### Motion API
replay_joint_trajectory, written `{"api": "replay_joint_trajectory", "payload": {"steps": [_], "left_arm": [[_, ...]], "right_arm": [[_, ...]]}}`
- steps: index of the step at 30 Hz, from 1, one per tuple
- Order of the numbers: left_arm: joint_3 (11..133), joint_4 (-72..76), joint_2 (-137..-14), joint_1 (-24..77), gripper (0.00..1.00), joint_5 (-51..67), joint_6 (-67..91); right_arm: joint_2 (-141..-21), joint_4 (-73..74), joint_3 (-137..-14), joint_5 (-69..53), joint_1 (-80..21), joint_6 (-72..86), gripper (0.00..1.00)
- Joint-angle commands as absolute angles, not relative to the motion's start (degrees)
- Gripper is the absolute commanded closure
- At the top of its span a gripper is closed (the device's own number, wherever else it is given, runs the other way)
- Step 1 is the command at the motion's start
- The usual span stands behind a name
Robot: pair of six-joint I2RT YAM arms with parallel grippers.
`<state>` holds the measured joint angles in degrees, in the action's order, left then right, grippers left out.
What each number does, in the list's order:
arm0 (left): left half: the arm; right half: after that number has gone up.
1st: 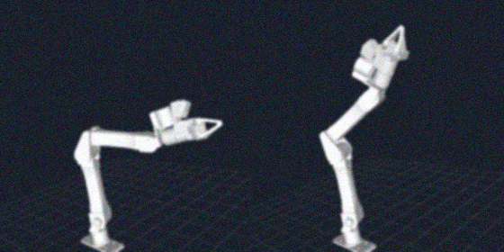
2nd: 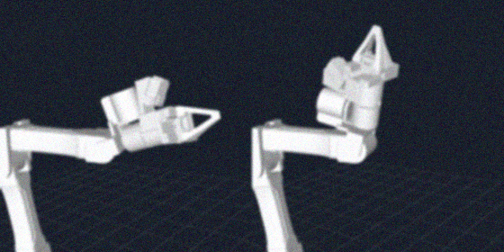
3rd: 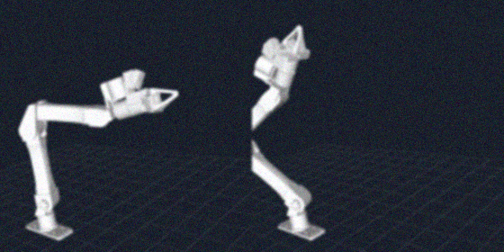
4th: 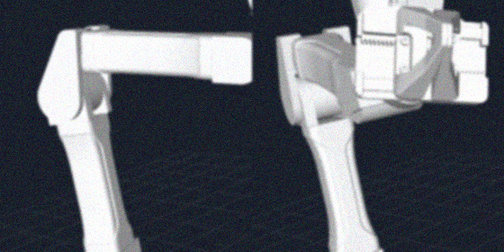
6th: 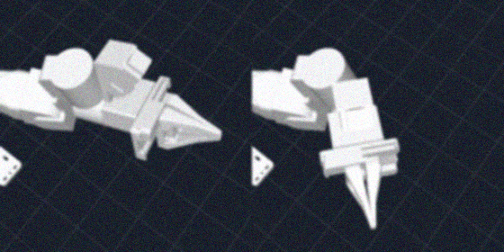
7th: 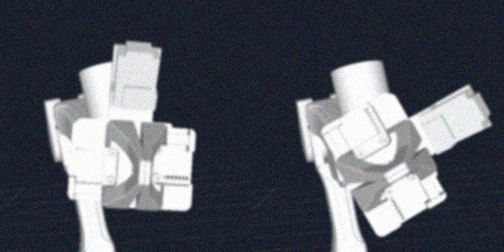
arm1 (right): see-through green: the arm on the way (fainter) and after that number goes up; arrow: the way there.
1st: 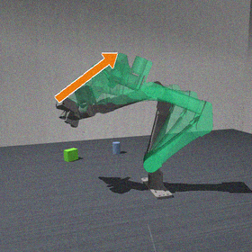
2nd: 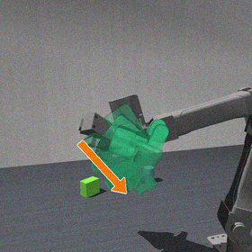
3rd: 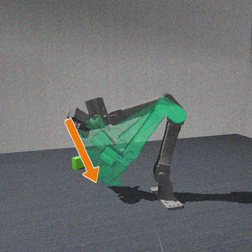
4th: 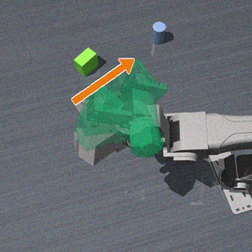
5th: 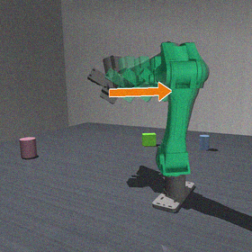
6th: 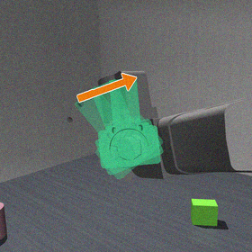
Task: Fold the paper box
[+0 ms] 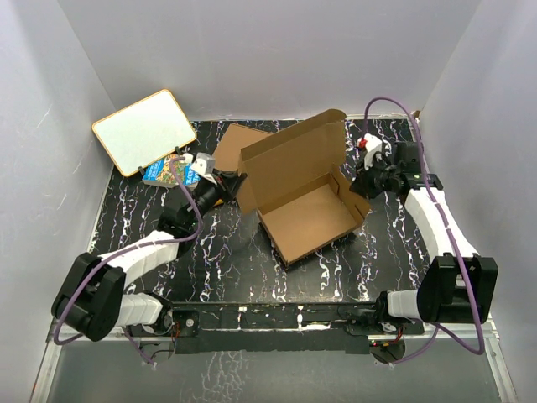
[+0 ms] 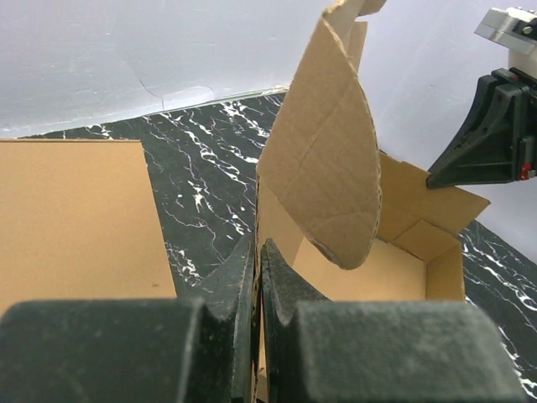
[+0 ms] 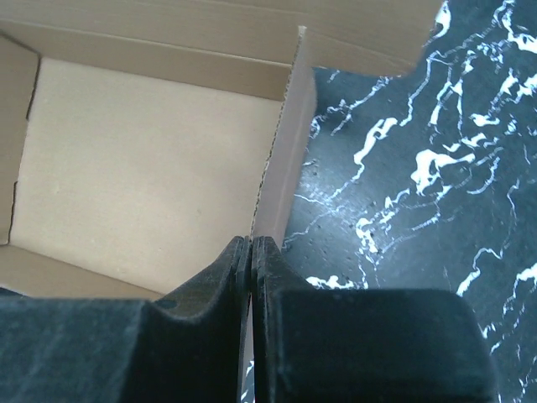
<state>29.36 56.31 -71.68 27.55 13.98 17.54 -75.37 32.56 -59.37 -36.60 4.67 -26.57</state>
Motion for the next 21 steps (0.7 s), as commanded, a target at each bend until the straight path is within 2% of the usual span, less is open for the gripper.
{"api": "replay_joint_trajectory", "payload": {"steps": [1,9,12,15,21], "left_arm": [[32.12,59.95,-74.17,27.73,1.00,15.42,16.10],[29.44,67.69,-78.13,27.73,1.00,18.25,13.14],[29.01,66.95,-77.49,27.77,1.00,19.26,11.12],[28.98,65.68,-76.80,27.76,1.00,20.22,10.02],[29.14,64.45,-76.21,27.77,1.00,20.65,9.67]], "right_arm": [[-74.27,29.80,-60.57,-35.67,-0.21,-26.93,0.92],[-77.65,28.03,-55.62,-28.89,-4.41,-28.10,0.92],[-77.23,27.25,-53.86,-29.13,-4.34,-27.82,0.87],[-77.10,25.61,-52.23,-31.20,-3.31,-26.57,0.81],[-82.56,26.24,-53.10,-41.17,3.27,-24.70,0.77]]}}
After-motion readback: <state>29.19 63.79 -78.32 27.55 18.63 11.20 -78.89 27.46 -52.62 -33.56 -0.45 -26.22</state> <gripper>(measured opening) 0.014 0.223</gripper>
